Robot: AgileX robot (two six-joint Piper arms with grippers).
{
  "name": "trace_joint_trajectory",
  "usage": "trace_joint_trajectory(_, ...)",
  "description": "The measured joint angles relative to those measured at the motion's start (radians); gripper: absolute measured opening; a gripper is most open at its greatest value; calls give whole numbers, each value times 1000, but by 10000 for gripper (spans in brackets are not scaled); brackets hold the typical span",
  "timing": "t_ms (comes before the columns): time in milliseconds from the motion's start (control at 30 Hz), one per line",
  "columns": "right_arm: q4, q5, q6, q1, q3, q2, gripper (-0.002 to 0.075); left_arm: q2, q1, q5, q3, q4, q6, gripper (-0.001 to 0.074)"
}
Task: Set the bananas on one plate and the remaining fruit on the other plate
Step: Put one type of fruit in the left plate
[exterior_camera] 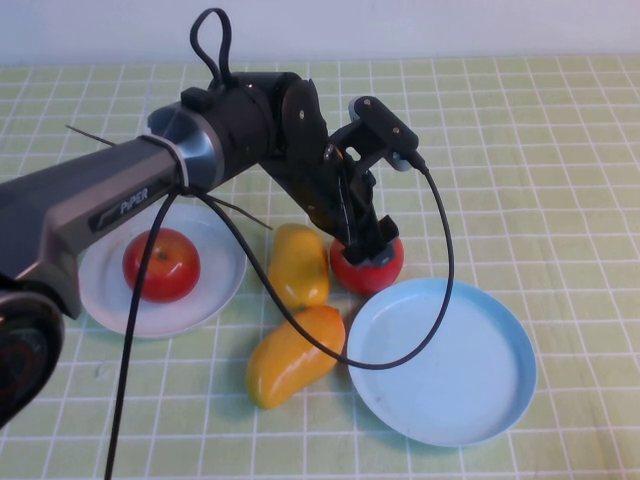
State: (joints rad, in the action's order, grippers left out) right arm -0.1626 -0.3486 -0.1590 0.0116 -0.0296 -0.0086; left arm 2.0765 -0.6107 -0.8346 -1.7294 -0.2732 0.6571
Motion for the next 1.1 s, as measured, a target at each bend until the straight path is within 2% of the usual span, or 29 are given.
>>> trace_joint_trajectory(333,0,0,0,0,0,0,-16,-86,11,-49,-62,25,0,506)
trace_joint_trajectory(800,0,0,0,0,0,0,-16,-142,196,-303,-64,283,-177,505)
trace_joint_trajectory(1100,0,0,0,0,0,0,-16,-118,213,-287,-64,260,-197,505)
